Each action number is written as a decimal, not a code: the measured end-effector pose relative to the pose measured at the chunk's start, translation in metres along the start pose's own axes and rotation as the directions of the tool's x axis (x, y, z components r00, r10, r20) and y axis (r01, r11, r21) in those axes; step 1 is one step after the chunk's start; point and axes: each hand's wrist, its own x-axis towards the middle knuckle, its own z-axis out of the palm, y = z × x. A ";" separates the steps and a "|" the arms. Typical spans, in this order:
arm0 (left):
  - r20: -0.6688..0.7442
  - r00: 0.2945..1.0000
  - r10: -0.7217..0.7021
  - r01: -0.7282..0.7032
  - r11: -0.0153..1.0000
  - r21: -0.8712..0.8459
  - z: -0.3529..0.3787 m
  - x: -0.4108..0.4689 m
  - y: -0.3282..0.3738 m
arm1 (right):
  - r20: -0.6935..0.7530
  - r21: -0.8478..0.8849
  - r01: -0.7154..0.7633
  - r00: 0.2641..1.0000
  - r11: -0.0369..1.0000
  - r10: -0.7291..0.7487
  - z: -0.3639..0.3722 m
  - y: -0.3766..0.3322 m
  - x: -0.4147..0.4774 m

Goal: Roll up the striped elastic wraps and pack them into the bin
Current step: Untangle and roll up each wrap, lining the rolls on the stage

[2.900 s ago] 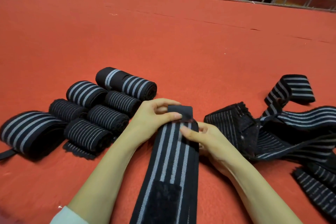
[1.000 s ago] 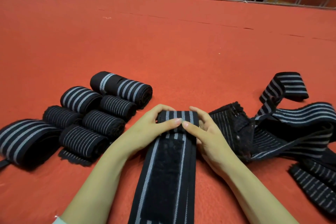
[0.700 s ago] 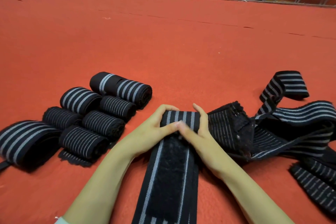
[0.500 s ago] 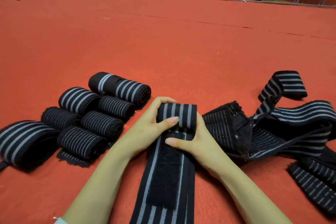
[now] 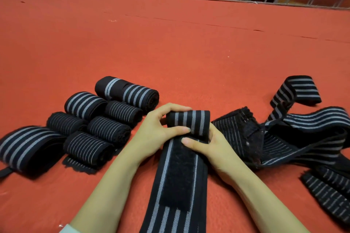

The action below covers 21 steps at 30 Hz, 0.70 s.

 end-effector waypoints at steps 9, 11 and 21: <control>0.091 0.994 -0.059 0.069 0.992 -0.106 -0.007 0.000 0.001 | -0.103 0.221 -0.035 0.993 0.975 0.059 0.005 0.001 0.004; 0.125 0.979 -0.163 0.177 0.979 -0.105 -0.007 -0.001 0.002 | -0.135 0.194 -0.030 0.989 0.980 0.057 0.004 0.001 0.004; 0.164 0.972 -0.170 0.191 0.974 -0.122 0.002 -0.003 -0.001 | -0.142 0.261 -0.056 0.985 0.964 0.096 0.001 0.005 0.004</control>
